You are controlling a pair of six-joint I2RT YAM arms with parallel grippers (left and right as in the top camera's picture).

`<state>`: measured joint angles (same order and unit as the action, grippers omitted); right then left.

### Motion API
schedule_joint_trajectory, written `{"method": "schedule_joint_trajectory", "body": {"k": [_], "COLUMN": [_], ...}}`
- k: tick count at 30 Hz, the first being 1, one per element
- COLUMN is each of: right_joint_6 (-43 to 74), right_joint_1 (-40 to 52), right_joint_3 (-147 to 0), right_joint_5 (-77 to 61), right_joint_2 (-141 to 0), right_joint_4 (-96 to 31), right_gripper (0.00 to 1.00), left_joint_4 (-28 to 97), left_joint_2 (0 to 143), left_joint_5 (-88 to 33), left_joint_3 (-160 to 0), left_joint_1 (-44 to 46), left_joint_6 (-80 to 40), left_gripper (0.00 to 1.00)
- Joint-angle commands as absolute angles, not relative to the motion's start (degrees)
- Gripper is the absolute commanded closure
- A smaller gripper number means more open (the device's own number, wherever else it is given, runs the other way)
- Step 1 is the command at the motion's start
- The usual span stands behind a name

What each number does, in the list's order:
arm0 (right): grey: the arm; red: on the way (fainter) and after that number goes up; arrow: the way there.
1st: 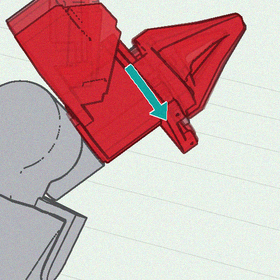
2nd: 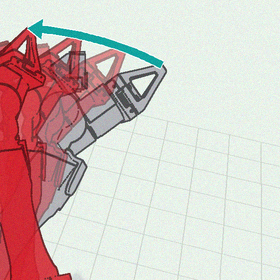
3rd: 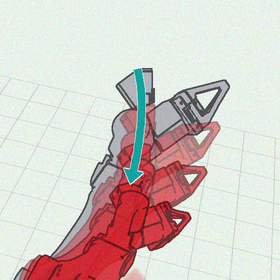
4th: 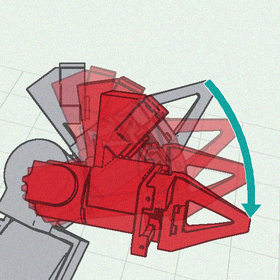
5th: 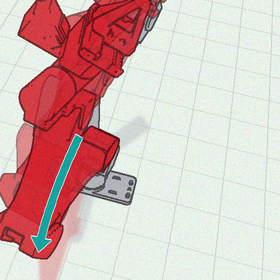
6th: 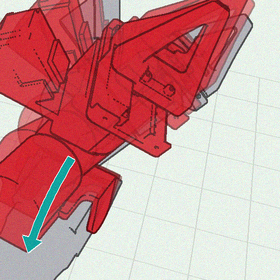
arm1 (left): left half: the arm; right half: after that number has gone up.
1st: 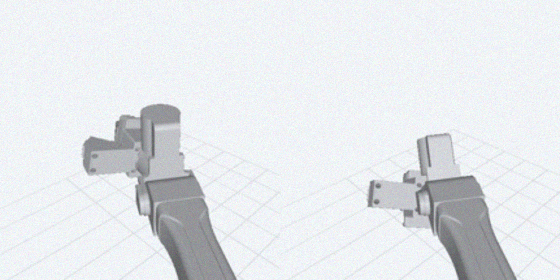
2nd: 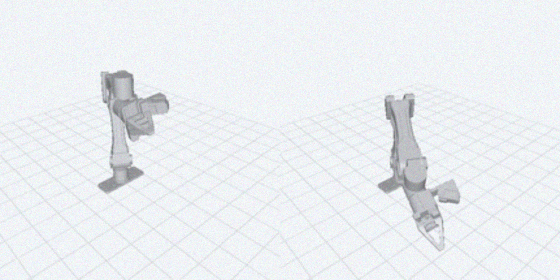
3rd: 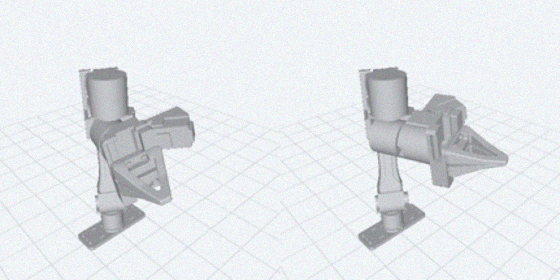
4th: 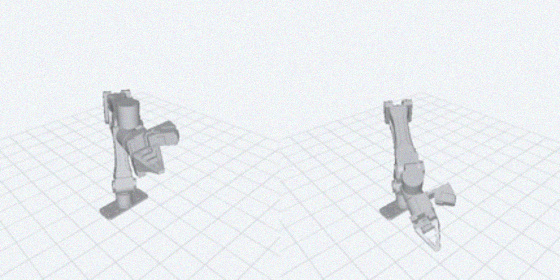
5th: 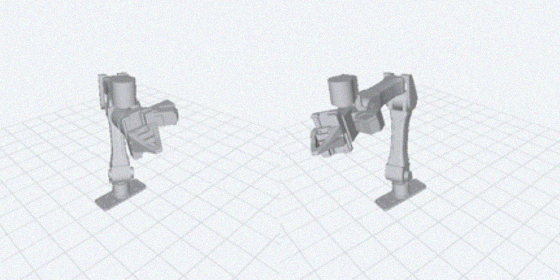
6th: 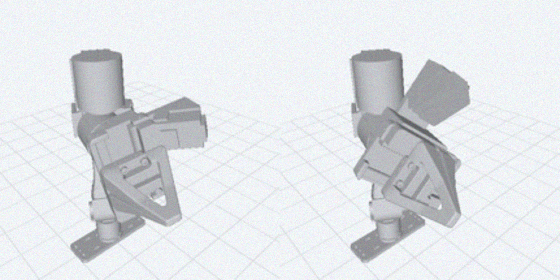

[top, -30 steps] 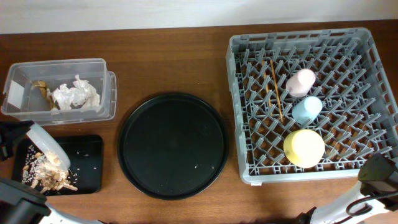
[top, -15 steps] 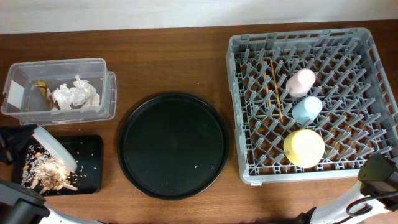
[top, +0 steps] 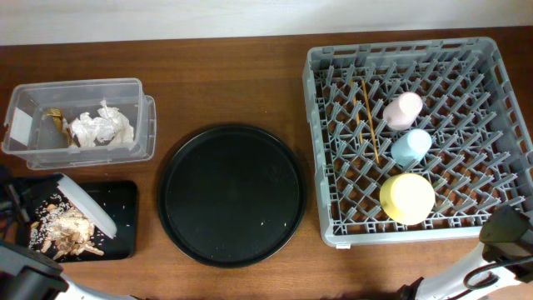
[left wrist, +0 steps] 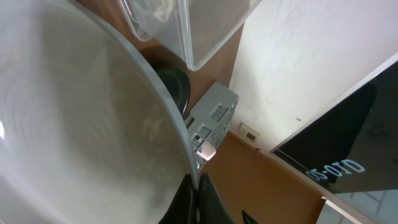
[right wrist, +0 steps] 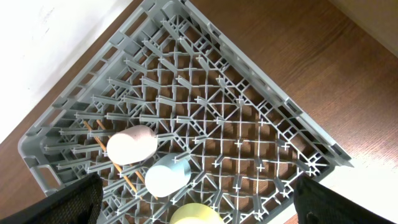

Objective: Sort waste into correct bins and load items into the dishwasher rack
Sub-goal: 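Tip the plate over the small black tray to dump food scraps, then set the empty white plate back on the round black tray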

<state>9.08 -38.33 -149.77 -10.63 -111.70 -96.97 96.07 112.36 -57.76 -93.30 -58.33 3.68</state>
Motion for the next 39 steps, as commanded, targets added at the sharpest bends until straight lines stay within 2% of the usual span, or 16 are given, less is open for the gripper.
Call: {"method": "schedule_joint_trajectory", "body": {"k": [1,4,10,14,21,26,33,36,39], "right_joint_6": [9.52,9.52,9.52,9.52,9.52,9.52,9.52,9.52,9.52], "right_joint_1": [-38.65,-38.65,-38.65,-38.65,-38.65,-38.65,-38.65,-38.65,-38.65], "right_joint_3": [-149.77,-149.77,-149.77,-149.77,-149.77,-149.77,-149.77,-149.77,-149.77], "right_joint_5": [-10.72,-10.72,-10.72,-10.72,-10.72,-10.72,-10.72,-10.72,-10.72], "right_joint_2": [-111.79,-111.79,-111.79,-111.79,-111.79,-111.79,-111.79,-111.79,-111.79], "right_joint_4": [-97.32,-97.3,-97.32,-97.32,-97.3,-97.32,-97.3,-97.3,-97.3], "right_gripper": [0.02,0.02,0.02,0.02,0.02,0.02,0.02,0.02,0.02], "left_joint_4": [94.52,96.18,96.77,96.77,96.77,96.73,91.05,79.81,69.01], "left_joint_2": [110.08,109.82,109.47,107.96,95.9,86.39,84.75,84.75,85.17], "left_joint_5": [-61.06,-69.25,-70.7,-59.75,-58.35,-55.0,-44.36,-33.89,-14.48], "left_joint_3": [-92.82,-92.77,-92.75,-92.71,-91.11,-91.11,-89.76,-85.12,-79.22], "left_joint_1": [-58.67,-58.67,-58.81,-58.28,-54.39,-38.89,-7.88,7.66,19.92], "left_joint_6": [4.62,13.82,13.78,6.26,5.61,5.61,3.99,-9.52,-24.58], "left_gripper": [0.99,0.99,0.99,0.99,0.99,0.99,0.99,0.99,0.99]}}
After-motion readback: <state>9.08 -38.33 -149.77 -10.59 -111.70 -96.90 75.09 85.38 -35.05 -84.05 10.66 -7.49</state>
